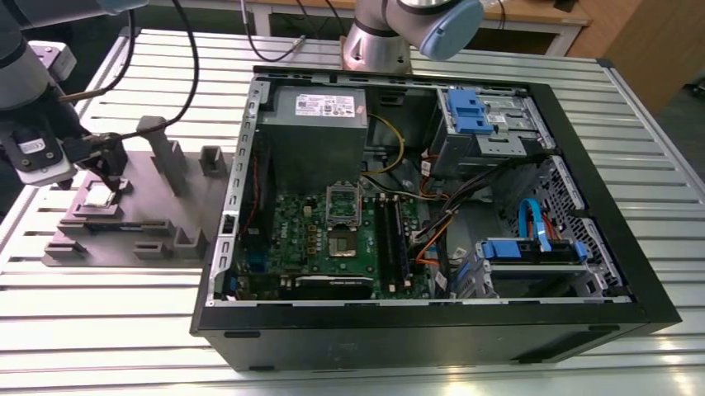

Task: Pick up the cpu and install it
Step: 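Pick up the cpu and move it towards the insertion slot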

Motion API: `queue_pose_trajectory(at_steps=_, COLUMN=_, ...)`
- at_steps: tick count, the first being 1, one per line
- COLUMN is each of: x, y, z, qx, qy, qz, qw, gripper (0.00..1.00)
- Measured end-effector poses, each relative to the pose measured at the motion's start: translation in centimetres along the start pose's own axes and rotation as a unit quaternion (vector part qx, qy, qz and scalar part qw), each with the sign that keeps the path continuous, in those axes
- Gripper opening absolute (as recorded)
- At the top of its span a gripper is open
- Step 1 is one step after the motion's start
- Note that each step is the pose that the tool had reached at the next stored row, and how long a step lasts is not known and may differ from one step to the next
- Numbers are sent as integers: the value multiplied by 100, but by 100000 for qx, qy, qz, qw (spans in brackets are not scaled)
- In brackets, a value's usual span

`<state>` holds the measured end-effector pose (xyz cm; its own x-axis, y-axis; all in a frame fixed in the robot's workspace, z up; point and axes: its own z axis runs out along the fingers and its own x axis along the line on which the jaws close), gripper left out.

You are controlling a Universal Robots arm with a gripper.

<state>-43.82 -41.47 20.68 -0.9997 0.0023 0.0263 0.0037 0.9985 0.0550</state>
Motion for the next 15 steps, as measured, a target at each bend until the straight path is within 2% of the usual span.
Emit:
queue_pose_trajectory(at_steps=4, x=-3, y=-4, z=73, qx=-38, qy=-83, qz=1553, qw=99988, gripper=68)
queue_pose_trajectory(at_steps=9, x=11, y=-1, z=165, qx=-48, qy=-105, qz=1930, qw=99981, gripper=68)
queue_pose_trajectory(at_steps=15, x=10, y=1, z=222, qx=-62, qy=-141, qz=2725, qw=99963, gripper=68)
